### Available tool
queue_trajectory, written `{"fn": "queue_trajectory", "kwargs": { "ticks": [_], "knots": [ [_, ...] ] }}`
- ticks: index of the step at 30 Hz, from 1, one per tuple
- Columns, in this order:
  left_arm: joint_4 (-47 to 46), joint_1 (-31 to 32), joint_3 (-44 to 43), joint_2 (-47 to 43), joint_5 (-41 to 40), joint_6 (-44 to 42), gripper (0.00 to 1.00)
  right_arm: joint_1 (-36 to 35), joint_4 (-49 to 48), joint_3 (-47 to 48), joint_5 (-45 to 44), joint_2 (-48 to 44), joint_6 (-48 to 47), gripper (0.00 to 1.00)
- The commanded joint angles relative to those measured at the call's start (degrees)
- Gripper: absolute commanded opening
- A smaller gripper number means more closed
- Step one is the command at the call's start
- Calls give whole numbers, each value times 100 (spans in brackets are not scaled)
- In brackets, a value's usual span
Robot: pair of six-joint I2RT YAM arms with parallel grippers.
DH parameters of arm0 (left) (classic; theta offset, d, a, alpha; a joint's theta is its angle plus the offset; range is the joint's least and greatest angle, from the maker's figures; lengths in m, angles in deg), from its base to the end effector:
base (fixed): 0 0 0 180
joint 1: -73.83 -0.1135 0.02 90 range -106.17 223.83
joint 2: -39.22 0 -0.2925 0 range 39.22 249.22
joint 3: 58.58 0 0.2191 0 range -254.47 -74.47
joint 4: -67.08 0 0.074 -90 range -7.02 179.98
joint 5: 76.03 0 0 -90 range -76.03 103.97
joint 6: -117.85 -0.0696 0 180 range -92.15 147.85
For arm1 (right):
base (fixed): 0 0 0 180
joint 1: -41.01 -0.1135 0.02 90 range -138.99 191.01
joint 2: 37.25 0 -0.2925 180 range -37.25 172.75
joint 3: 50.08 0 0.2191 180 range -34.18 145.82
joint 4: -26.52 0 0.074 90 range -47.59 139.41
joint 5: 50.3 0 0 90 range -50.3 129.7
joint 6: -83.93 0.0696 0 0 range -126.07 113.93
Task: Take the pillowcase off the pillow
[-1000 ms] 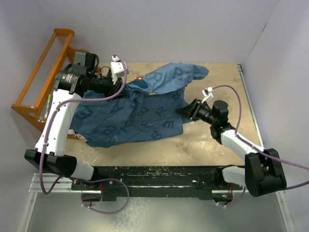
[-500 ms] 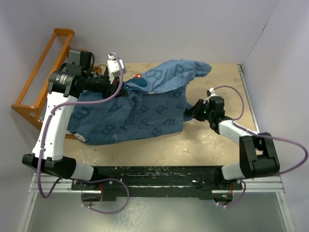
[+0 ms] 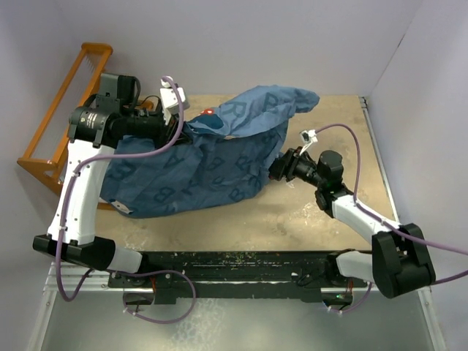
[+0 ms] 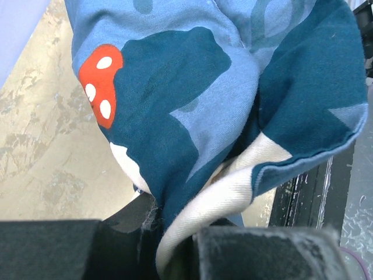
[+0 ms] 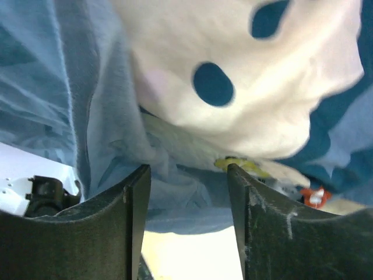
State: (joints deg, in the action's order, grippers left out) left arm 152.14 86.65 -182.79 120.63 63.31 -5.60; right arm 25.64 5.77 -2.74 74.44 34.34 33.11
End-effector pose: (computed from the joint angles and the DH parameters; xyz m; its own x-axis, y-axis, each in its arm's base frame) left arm 0.2081 -0.1015 0.4713 -0.1657 0.4060 -0.8987 0.9388 0.3439 -0.0177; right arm 0.2386 0.1067 0.2930 -0.5297 0.3928 -0.7517 -0.5568 0.5076 0.6575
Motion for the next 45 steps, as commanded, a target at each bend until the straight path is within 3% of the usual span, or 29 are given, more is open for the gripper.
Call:
{"fn": "queue_trajectory", "kwargs": {
  "ticks": [1,9,17,21,23,27,31,35,36,38,40,42,45],
  "knots": [
    [-351,-25,-657,-147,811,62,0,7,-1170,-119,308,-381,-254,63],
    [526,-25,-1327,86,1268,-236,0,118,104,873,-313,-547,-1803,78],
    [872,-17,-1527,129,1405,-488,0,188,57,893,-399,-510,-2119,89],
    [942,-17,-1608,156,1468,-535,0,193,47,980,-3,-298,-2095,92],
    [934,-16,-1622,164,1486,-516,0,176,-534,976,342,-109,-1828,99],
    [888,-8,-1610,176,1533,-469,0,-217,-2101,989,1018,507,-922,100],
    [757,10,-1608,166,1581,-359,0,-724,-2180,1415,1087,775,-1080,98],
    [749,25,-1673,159,1626,-325,0,-774,-2240,1624,1003,861,-1131,93],
    [741,25,-1683,157,1625,-339,0,-774,-2282,1714,1114,914,-1083,89],
    [732,22,-1669,150,1597,-359,0,-774,-2351,1929,1476,1074,-805,72],
    [689,20,-1618,134,1552,-364,0,-766,-2695,2012,1674,1132,-282,42],
    [488,19,-1405,44,1428,-360,0,-727,-3154,1995,1550,1007,110,3],
    [-716,19,-419,-450,754,-112,0,-695,-2308,2149,833,489,-186,0]
  ]
}}
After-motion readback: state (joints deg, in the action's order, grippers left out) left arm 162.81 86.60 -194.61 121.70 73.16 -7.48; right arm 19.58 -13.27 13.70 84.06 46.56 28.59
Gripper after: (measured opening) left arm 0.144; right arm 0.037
